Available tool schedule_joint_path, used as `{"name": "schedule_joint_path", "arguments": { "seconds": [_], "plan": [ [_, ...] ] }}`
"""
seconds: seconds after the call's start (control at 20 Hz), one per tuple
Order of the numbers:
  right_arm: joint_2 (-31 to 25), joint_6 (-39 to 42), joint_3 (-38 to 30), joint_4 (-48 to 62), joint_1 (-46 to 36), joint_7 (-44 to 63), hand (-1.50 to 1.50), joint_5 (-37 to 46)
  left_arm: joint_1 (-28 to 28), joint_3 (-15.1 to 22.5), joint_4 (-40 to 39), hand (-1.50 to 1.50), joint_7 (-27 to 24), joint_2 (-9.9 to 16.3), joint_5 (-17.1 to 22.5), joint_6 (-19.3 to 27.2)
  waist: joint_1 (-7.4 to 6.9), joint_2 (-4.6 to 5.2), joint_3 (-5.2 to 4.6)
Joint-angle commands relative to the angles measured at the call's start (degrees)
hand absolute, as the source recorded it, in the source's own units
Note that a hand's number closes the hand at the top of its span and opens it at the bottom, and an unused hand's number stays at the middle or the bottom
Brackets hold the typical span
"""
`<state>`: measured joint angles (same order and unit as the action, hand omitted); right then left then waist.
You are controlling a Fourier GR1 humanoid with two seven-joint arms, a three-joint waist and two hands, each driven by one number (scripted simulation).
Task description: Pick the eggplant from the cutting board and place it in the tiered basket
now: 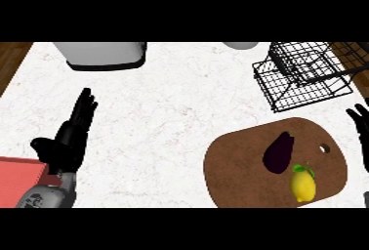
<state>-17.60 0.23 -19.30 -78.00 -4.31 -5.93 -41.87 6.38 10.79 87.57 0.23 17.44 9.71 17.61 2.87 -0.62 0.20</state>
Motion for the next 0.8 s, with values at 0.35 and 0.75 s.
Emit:
{"name": "schedule_joint_path", "arguments": {
  "seconds": [0.35, 0.75],
  "plan": [
    [-15.11, 20.25, -7.34, -15.99, 19.31, 8.05, -1.50, -5.84, 4.49, 2.24, -0.39, 0.00, 1.29, -3.20, -5.45, 3.58, -0.50, 0.29, -0.29],
    [-36.12, 21.76, -6.41, -29.16, 22.68, 16.68, -1.50, 15.23, 3.46, 4.57, 1.98, 0.00, 3.00, -3.47, -6.68, 3.48, -2.11, 0.33, -0.58]
  ]
}}
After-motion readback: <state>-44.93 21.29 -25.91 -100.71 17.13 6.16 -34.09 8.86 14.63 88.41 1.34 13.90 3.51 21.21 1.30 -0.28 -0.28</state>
